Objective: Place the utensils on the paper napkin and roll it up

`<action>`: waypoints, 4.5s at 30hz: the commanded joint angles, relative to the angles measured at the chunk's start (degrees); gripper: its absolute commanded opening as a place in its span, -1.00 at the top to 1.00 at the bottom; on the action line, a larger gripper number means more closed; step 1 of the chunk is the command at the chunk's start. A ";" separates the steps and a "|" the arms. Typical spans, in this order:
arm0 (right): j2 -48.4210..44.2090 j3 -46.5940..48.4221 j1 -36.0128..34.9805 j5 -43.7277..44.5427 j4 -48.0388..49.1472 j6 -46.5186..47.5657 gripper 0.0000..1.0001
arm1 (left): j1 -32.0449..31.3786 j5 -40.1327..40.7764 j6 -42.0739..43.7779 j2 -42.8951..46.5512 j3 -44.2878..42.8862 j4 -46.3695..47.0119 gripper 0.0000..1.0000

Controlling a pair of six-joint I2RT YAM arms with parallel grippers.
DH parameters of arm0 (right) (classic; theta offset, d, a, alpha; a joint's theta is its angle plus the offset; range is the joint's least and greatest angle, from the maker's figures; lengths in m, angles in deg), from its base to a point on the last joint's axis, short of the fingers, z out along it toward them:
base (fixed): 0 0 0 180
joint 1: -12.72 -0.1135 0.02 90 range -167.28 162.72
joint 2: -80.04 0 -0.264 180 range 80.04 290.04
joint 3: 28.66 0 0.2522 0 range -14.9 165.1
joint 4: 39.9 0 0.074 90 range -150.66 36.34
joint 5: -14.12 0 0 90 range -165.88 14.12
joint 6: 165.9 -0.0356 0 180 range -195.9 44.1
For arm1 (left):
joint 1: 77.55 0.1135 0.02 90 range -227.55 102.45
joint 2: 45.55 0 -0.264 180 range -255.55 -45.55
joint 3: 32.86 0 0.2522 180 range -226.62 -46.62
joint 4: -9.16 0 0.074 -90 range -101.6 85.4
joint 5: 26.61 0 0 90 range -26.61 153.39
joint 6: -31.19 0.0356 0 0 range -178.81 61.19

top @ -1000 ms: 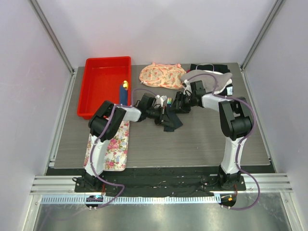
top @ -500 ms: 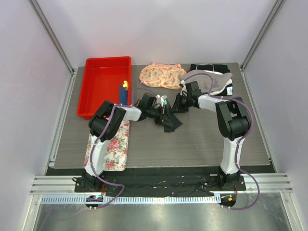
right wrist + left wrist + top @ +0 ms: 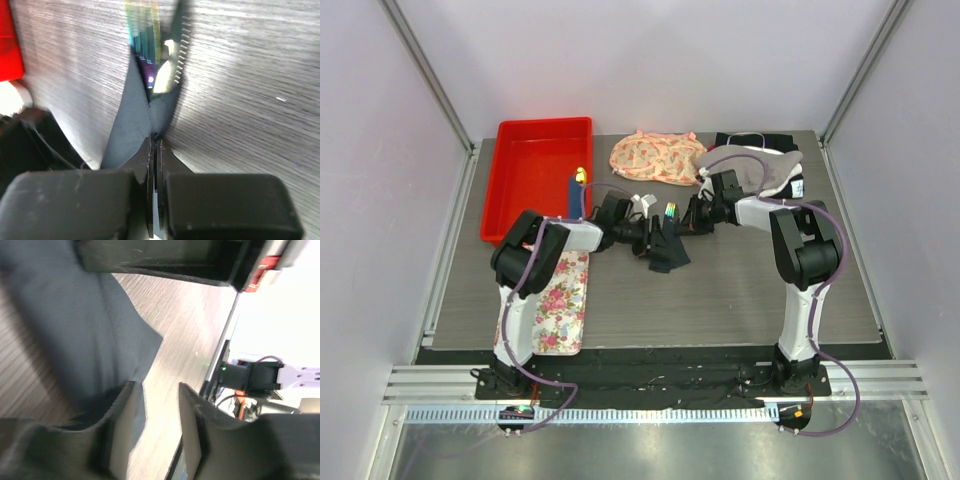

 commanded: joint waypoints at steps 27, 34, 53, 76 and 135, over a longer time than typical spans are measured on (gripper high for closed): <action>-6.73 -7.26 5.86 -19.58 8.45 -1.75 0.98 | 14.34 21.05 24.65 36.72 1.43 -29.72 -1.00; -7.79 -7.17 6.30 -20.64 8.45 -1.66 0.98 | 17.16 12.59 19.38 34.70 2.75 -25.17 -1.00; -13.76 -7.17 6.47 -25.82 11.08 -4.30 0.98 | 17.07 7.48 18.23 35.48 9.16 -15.93 -0.99; -29.14 -3.13 -0.46 -36.54 15.46 -12.11 0.98 | 14.53 -5.08 12.35 44.54 25.86 25.72 -0.98; -28.80 -3.75 -7.06 -38.66 46.51 -40.86 0.98 | 6.70 -6.84 -6.19 44.19 18.13 42.96 1.00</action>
